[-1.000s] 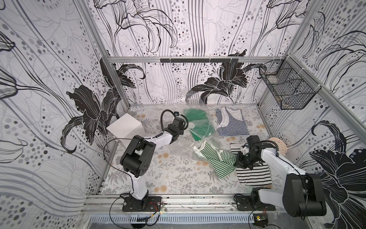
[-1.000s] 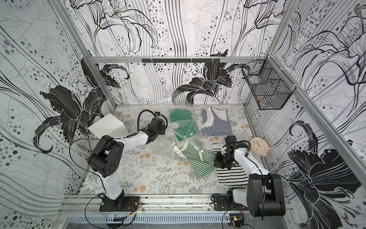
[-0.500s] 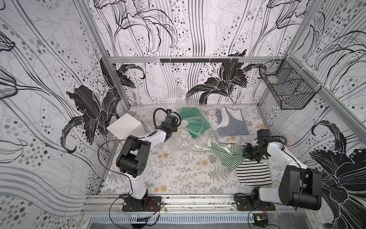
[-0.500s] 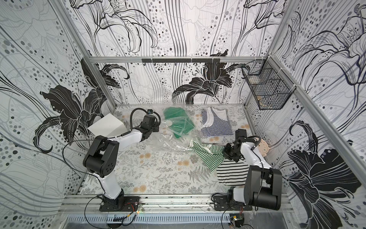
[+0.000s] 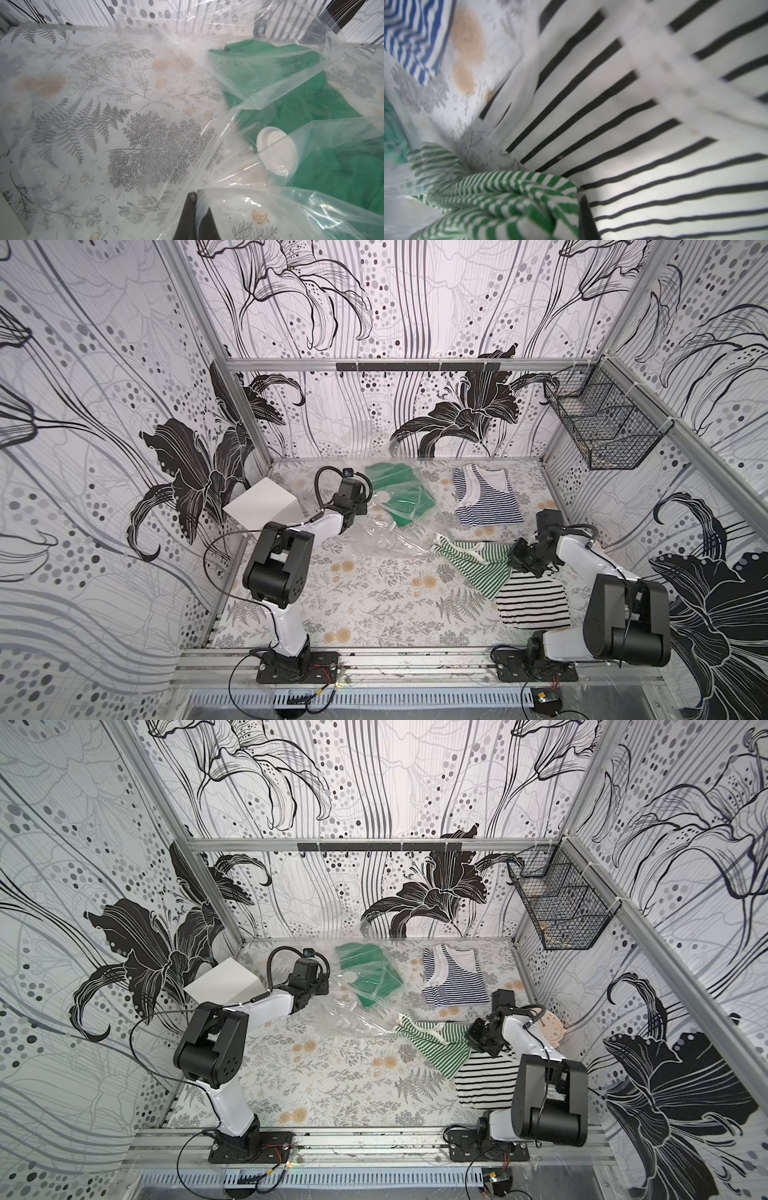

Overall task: Take the tank top out of the vacuum bag
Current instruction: Take out the tank top from the vacuum bag.

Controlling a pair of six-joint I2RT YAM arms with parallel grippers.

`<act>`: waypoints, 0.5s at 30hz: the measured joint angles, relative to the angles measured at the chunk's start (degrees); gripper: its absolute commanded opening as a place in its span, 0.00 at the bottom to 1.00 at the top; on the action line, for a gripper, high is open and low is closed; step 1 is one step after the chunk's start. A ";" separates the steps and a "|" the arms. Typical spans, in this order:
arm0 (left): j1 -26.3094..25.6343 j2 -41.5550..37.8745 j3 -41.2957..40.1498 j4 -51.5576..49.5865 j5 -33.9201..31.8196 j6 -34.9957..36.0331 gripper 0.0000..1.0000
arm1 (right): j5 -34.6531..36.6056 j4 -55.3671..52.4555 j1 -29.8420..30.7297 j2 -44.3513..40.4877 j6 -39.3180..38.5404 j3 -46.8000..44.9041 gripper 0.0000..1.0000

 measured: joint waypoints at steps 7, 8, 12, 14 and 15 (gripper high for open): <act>-4.50 2.71 2.14 1.22 -0.42 -0.50 0.00 | -0.28 3.45 22.69 -0.02 4.74 -1.18 0.13; -5.01 3.54 2.54 1.36 -0.44 -0.50 0.00 | -0.24 3.15 25.49 -0.02 5.11 -0.87 0.17; -6.14 6.21 3.19 1.81 -0.66 -0.35 0.00 | -0.28 0.37 31.32 -0.98 4.85 0.50 0.37; -6.05 6.88 3.52 1.88 -0.94 -0.02 0.00 | 0.68 -2.32 31.61 -3.72 4.55 0.50 0.51; -6.05 7.02 3.54 1.99 -1.09 0.07 0.00 | 1.38 -3.82 31.58 -6.05 4.55 0.50 0.59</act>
